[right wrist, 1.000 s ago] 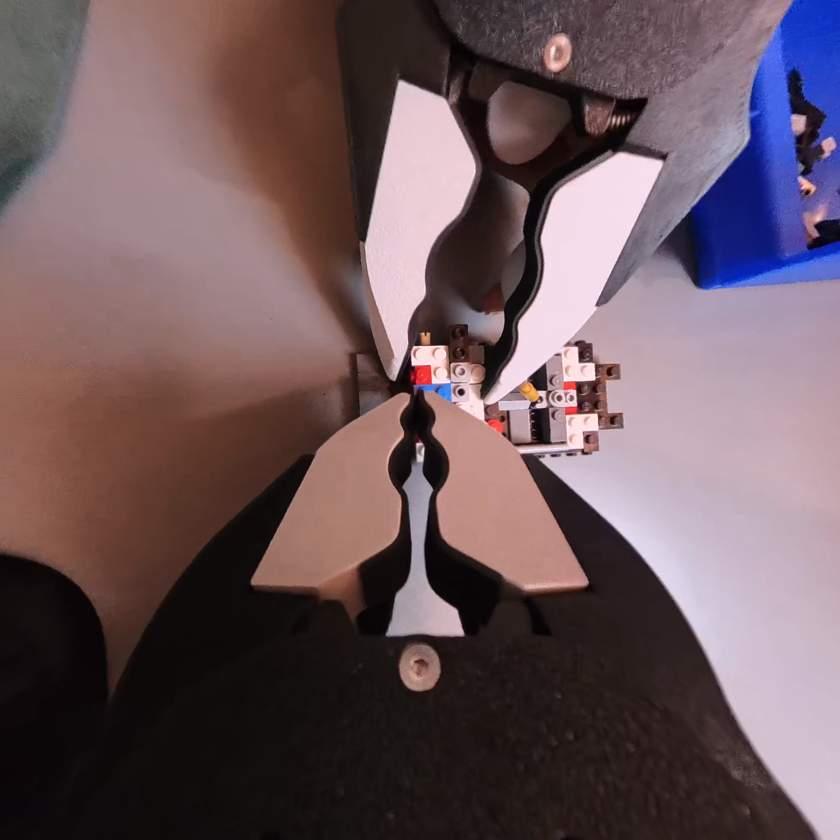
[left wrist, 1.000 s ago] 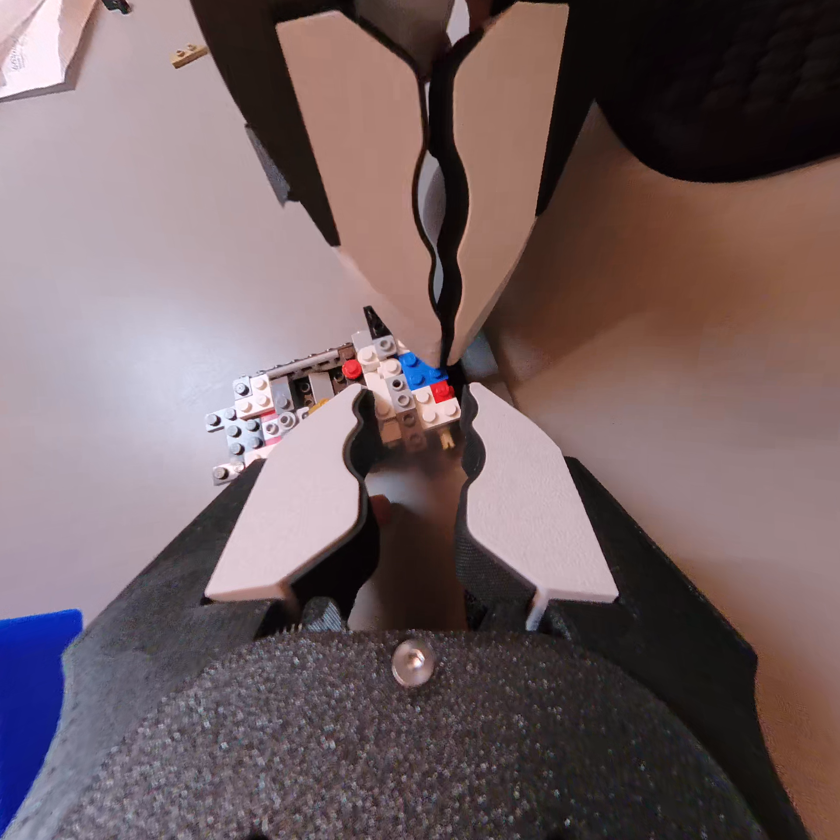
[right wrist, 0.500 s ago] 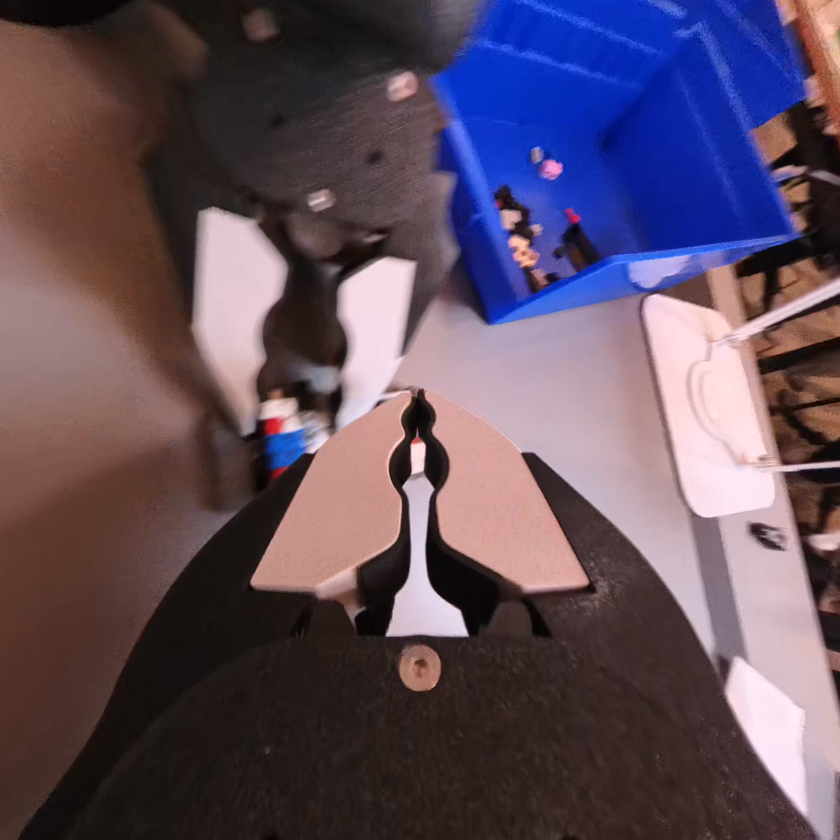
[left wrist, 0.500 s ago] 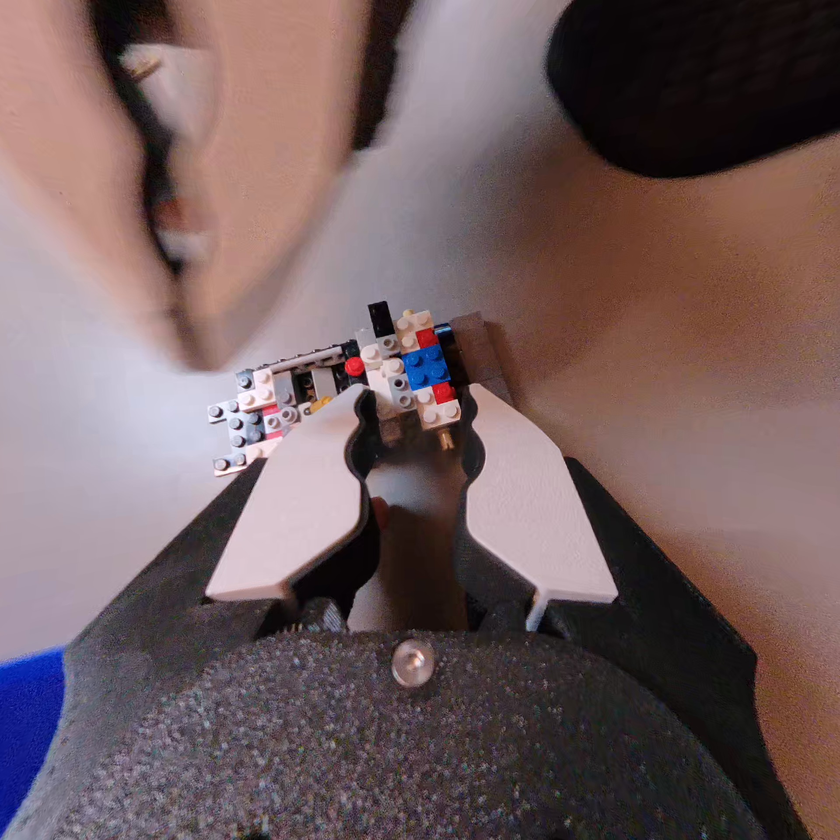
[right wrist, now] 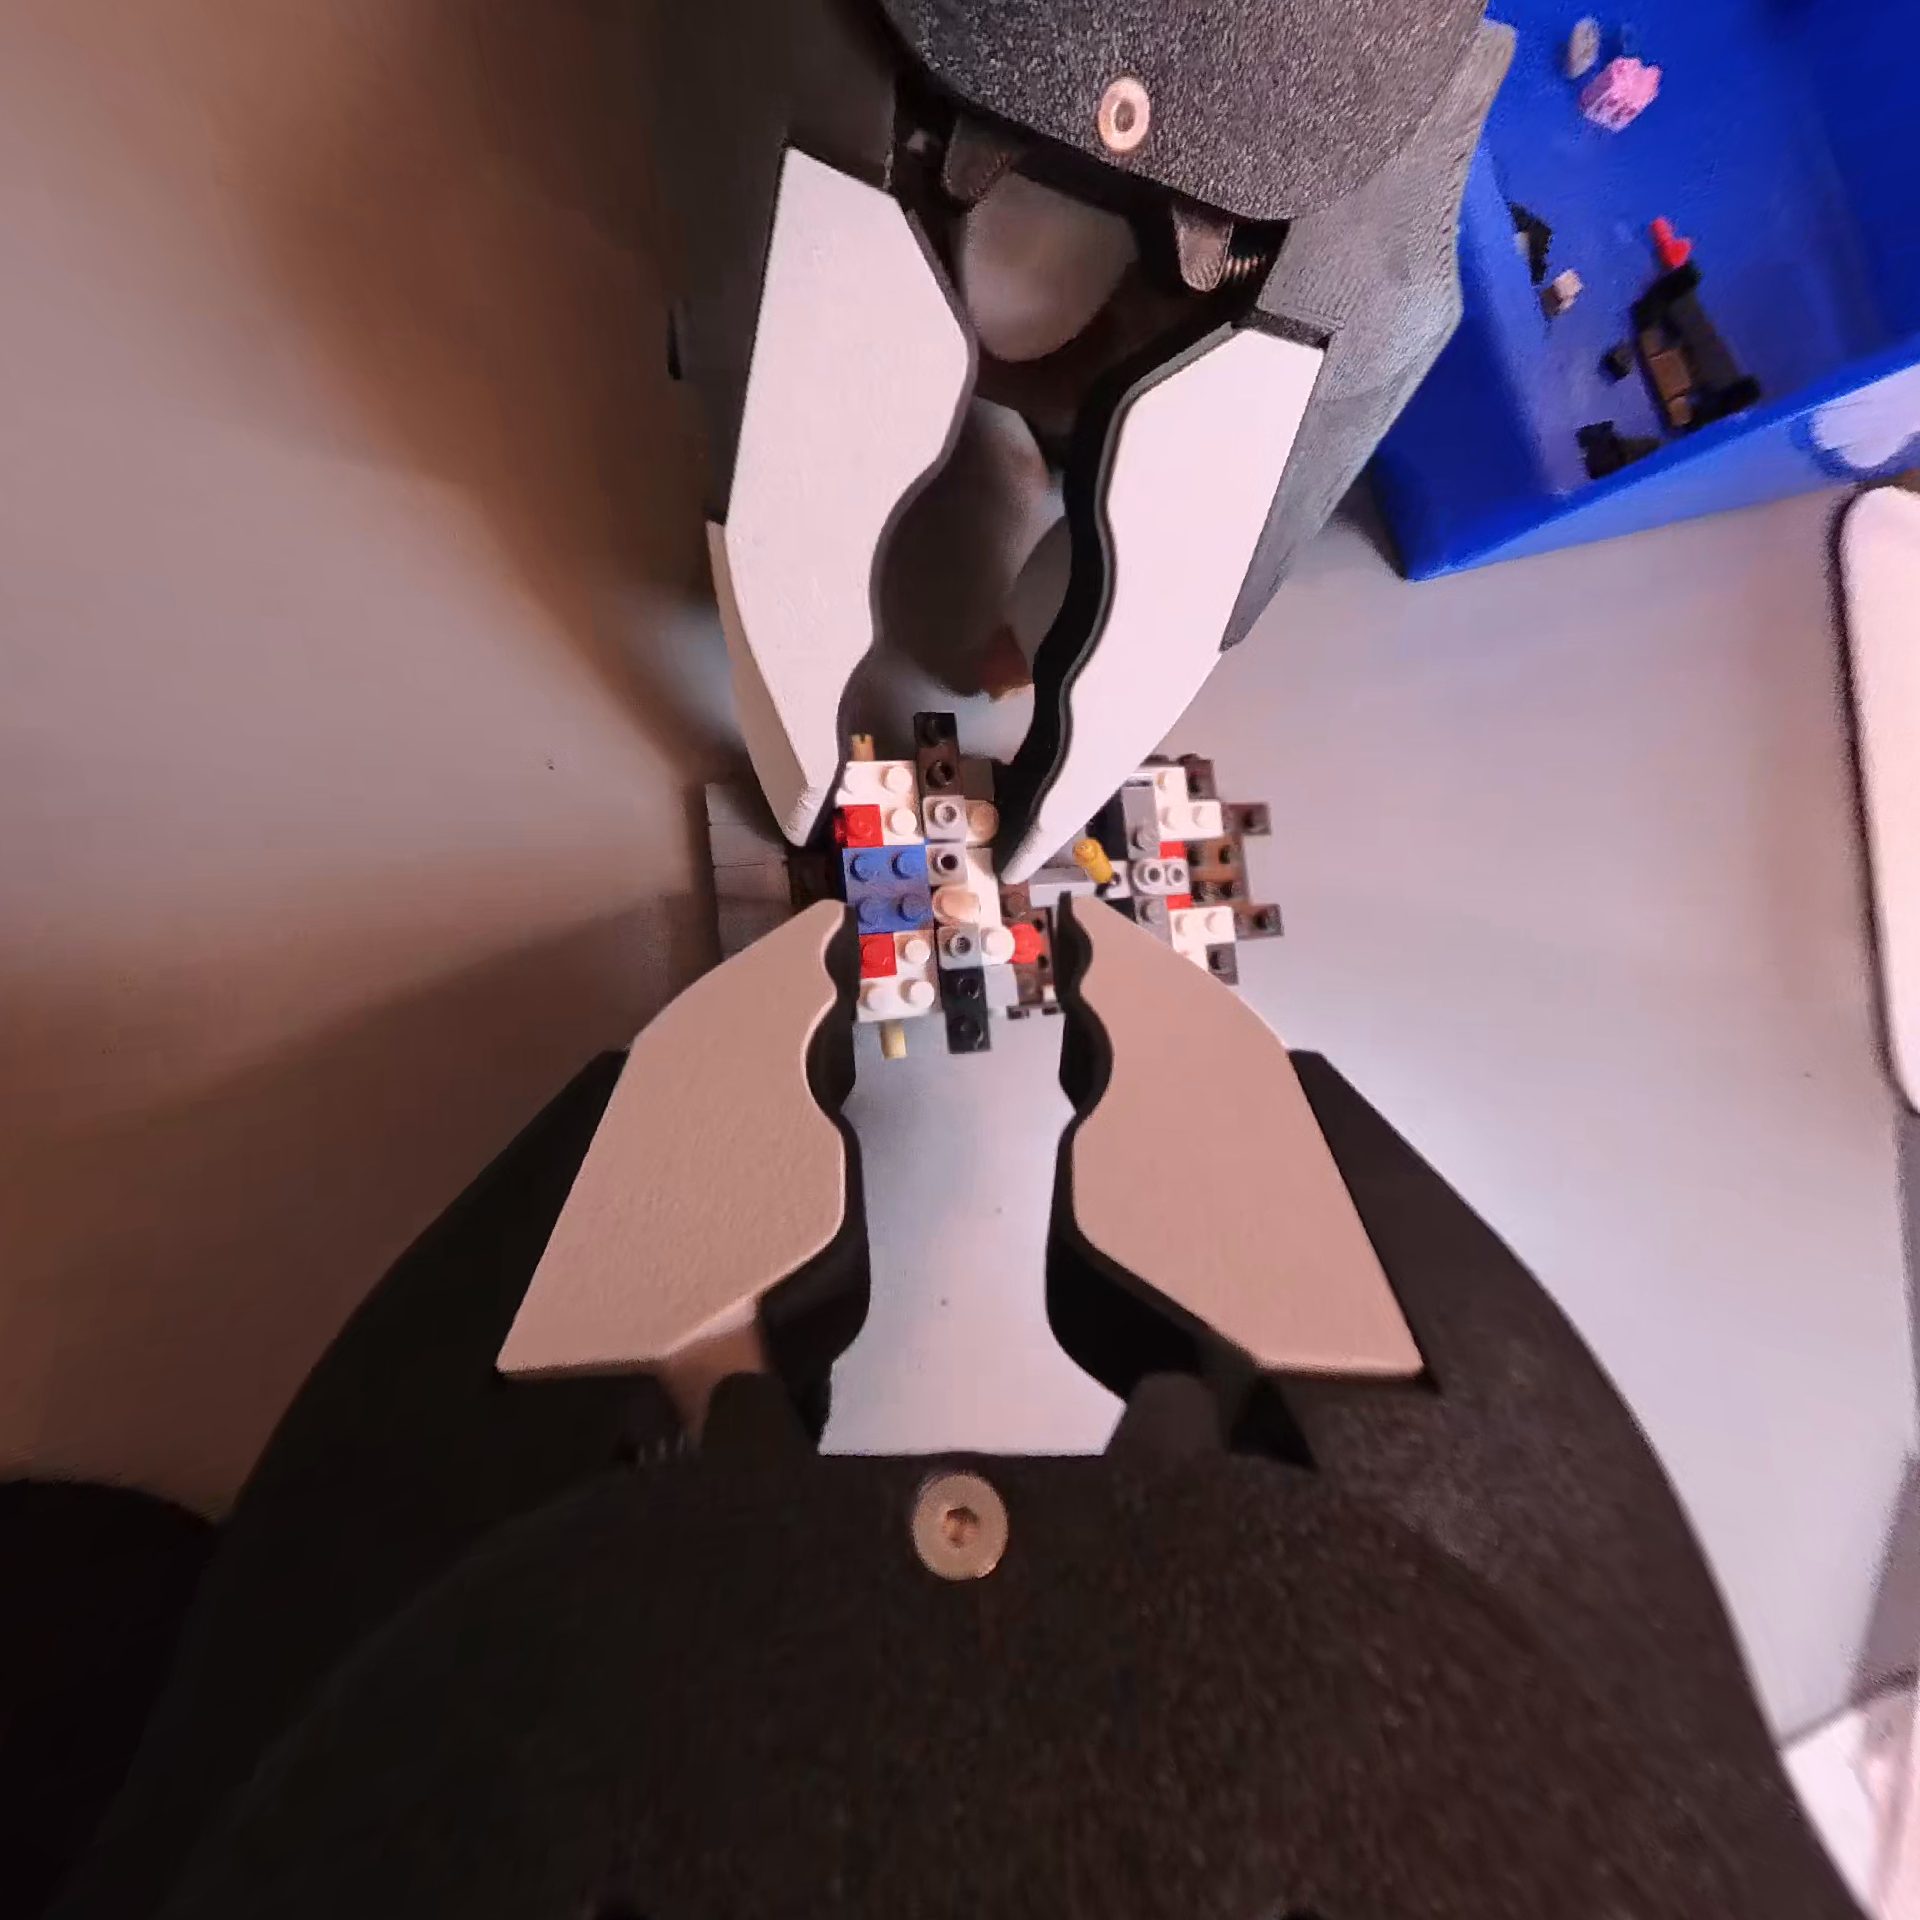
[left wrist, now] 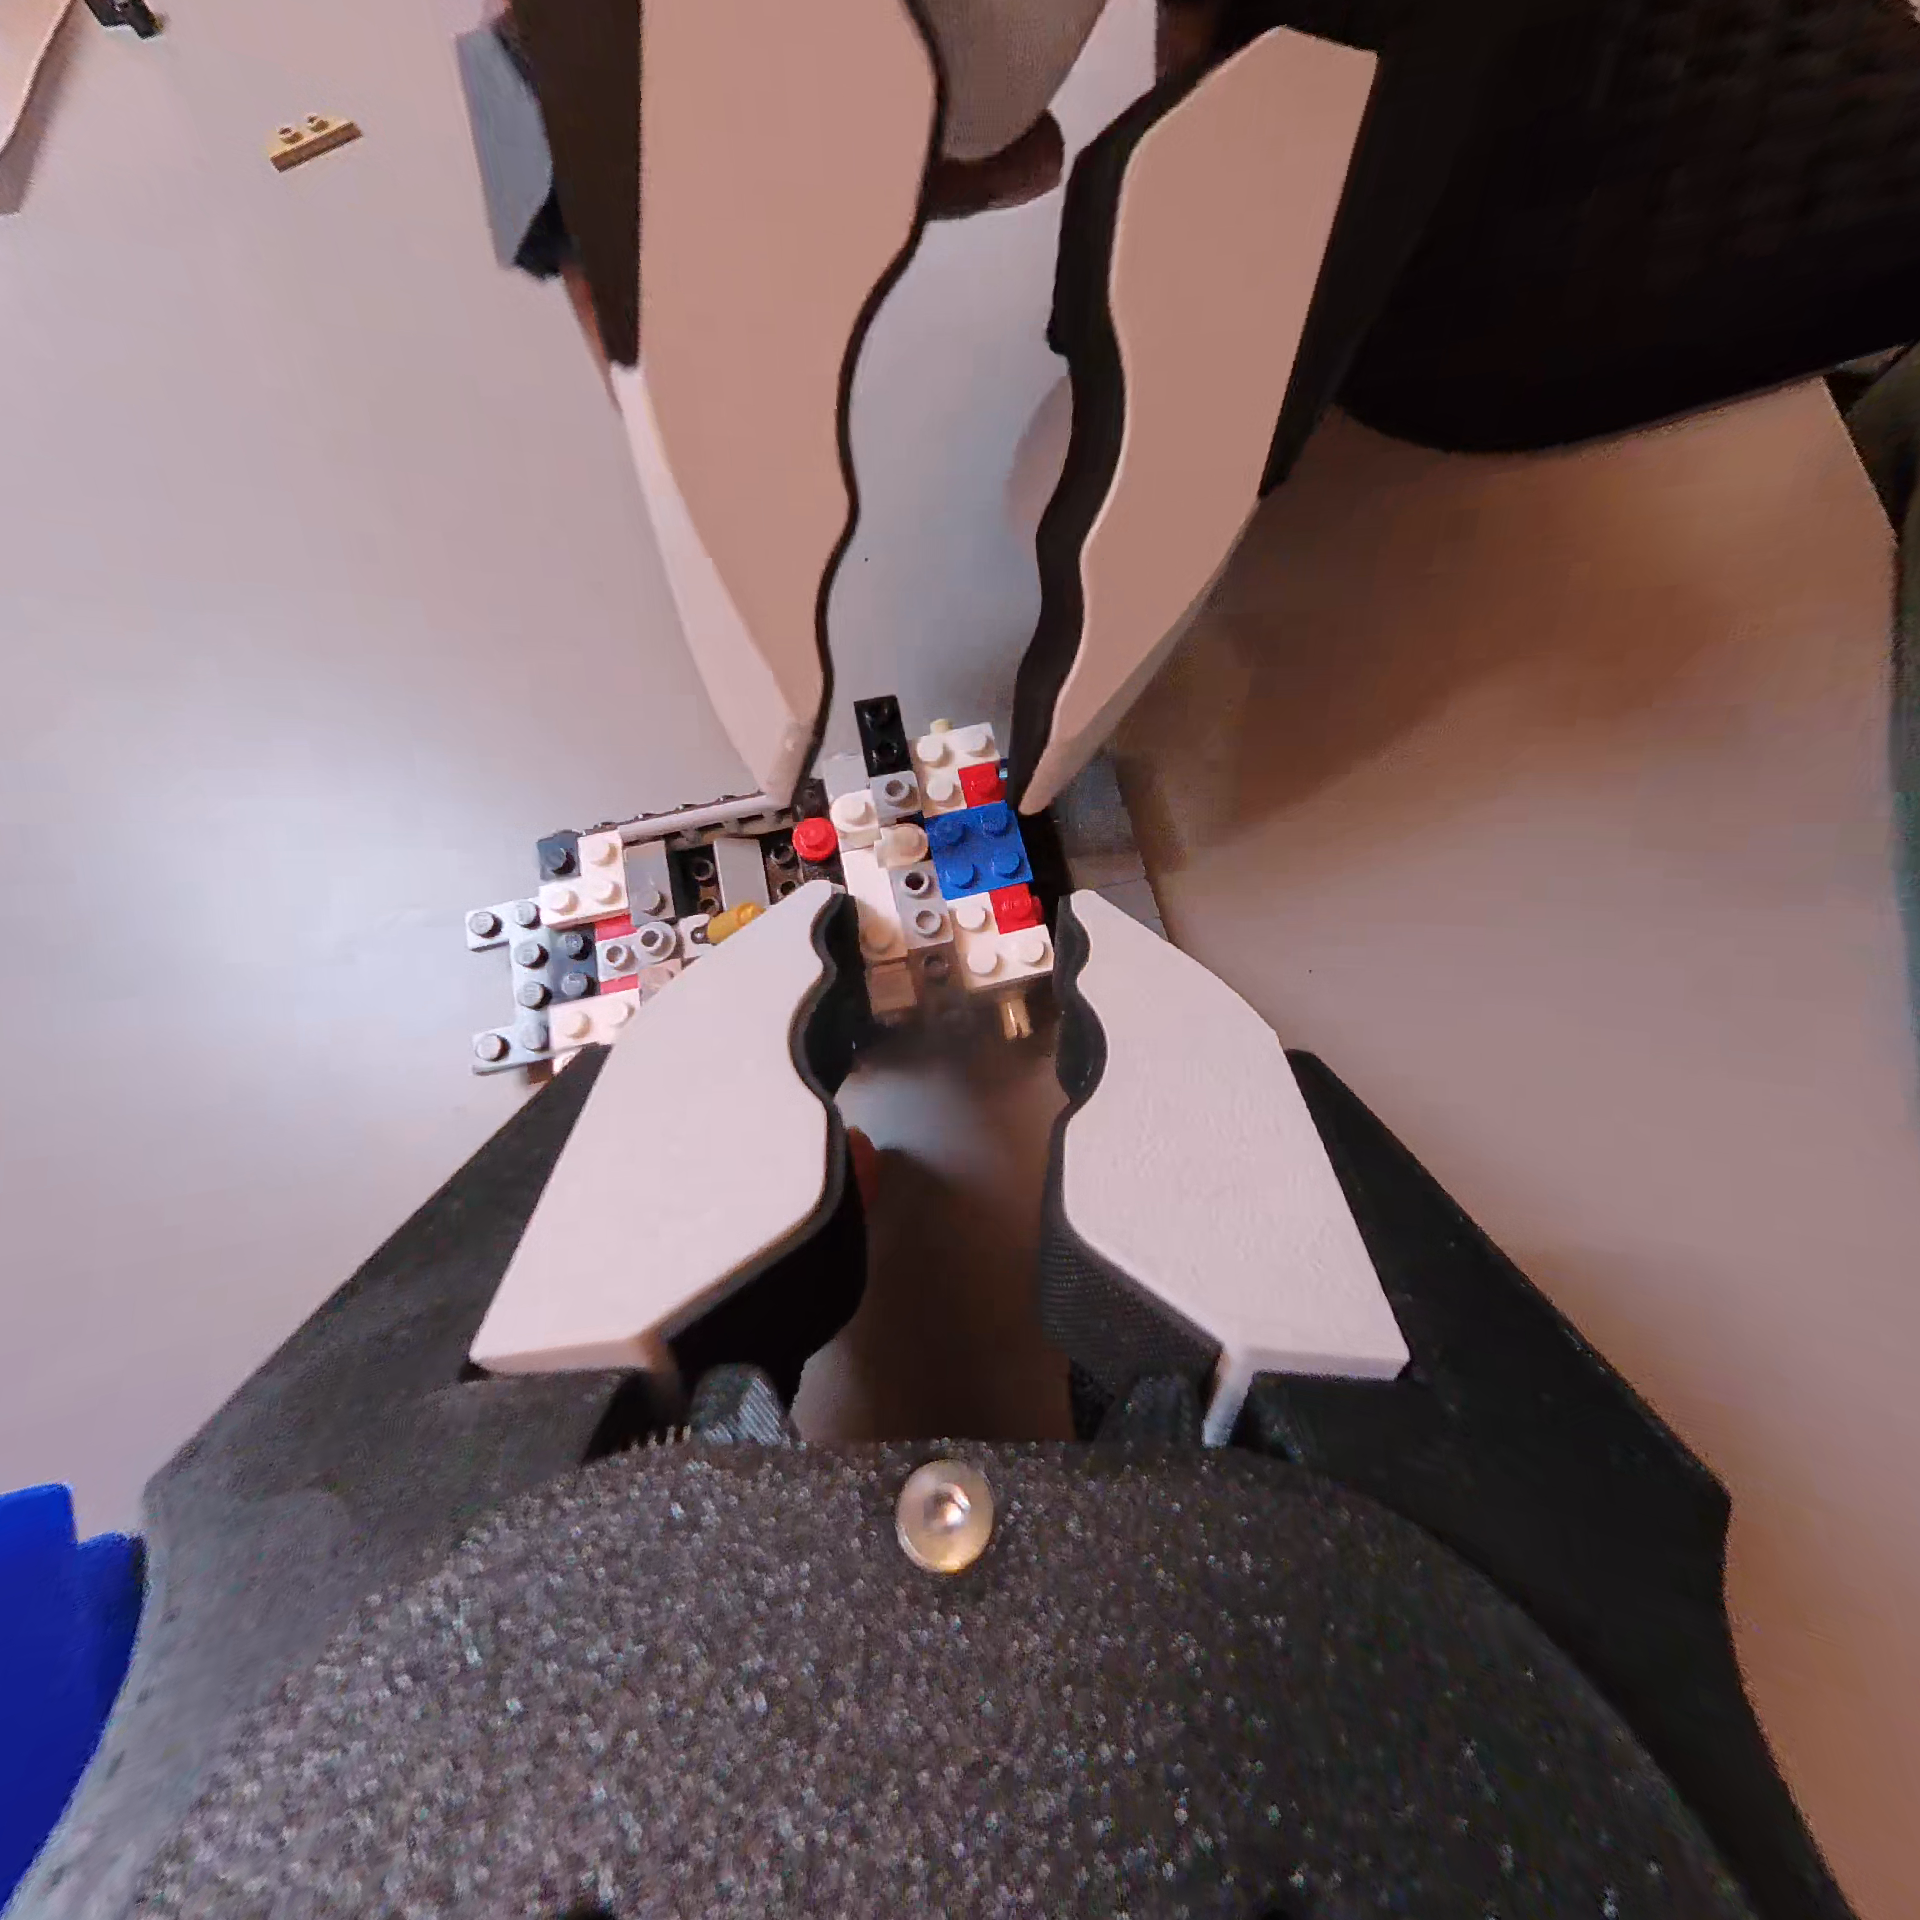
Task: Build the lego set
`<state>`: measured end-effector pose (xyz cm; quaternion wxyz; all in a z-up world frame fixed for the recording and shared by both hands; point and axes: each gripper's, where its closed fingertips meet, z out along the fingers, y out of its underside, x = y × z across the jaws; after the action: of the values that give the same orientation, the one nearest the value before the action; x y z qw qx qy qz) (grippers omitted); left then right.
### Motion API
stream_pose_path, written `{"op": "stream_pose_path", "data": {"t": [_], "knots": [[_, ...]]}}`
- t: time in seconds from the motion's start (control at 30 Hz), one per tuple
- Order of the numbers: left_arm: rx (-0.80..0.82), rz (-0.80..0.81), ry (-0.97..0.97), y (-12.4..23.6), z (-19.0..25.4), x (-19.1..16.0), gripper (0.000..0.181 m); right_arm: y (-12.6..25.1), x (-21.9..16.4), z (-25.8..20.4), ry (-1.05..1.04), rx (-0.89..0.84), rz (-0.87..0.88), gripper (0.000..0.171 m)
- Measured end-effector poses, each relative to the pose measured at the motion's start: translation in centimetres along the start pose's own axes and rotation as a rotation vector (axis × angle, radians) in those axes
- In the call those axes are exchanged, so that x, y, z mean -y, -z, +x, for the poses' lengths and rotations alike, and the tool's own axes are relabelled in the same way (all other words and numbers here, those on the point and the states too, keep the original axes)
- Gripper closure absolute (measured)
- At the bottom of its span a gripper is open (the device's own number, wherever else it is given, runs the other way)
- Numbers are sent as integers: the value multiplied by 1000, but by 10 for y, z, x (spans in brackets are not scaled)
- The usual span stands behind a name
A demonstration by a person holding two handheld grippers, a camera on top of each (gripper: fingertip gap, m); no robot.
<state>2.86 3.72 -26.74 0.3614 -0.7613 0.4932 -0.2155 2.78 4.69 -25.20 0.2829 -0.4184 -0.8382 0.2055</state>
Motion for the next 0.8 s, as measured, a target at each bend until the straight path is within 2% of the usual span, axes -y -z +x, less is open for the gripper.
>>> {"op": "stream_pose_path", "data": {"t": [0.27,0.57,0.7,0.8], "knots": [[0,18,9,4,0,-2,146,-3,1,-9,-102,245,-77,137],[-3,30,19,5,0,-3,146,-17,1,-11,-41,231,-172,145],[48,110,9,24,-8,10,132,-11,4,-4,-249,263,-29,145],[103,190,-24,47,-12,19,124,9,18,10,-522,310,208,145]]}}
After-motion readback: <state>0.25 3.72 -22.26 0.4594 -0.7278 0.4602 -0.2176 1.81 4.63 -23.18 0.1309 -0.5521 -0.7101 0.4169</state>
